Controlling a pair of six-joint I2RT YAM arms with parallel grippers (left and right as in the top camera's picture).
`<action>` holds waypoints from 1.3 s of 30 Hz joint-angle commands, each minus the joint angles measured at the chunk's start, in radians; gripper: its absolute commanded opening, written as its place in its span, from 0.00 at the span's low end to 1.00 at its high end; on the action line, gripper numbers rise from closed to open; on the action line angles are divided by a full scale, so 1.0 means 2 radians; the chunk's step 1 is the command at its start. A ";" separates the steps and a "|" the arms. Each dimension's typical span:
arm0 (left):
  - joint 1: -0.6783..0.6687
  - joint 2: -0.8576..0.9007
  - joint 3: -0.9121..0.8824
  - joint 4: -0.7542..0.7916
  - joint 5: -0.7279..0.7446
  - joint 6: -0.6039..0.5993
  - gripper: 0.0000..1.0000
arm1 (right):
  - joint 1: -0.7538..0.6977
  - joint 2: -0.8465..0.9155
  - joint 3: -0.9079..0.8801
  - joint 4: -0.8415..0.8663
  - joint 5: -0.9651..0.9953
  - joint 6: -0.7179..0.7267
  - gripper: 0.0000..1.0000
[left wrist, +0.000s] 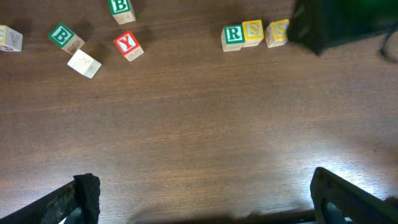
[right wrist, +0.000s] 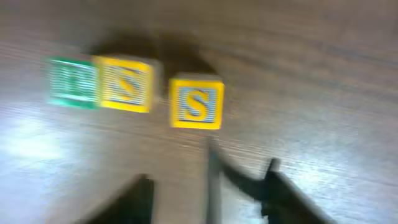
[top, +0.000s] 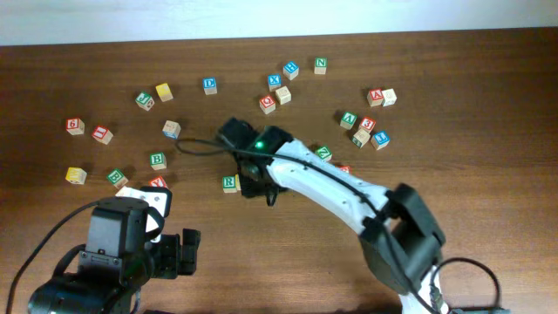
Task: Spell out RSS
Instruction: 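Carry the S block down beside the first S block, then lower and release the S block right of the first S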
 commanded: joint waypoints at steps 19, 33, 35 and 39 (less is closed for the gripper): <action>0.001 -0.002 0.002 0.001 0.000 0.006 0.99 | -0.093 -0.027 -0.130 0.116 -0.046 -0.025 0.04; 0.001 -0.002 0.002 0.001 0.000 0.006 0.99 | -0.071 0.006 -0.130 0.142 -0.058 -0.025 0.04; 0.001 -0.002 0.002 0.001 0.000 0.006 0.99 | -0.065 0.006 -0.130 0.147 -0.058 -0.025 0.04; 0.001 -0.002 0.002 0.001 0.000 0.006 0.99 | -0.054 0.006 -0.130 0.164 -0.056 -0.025 0.04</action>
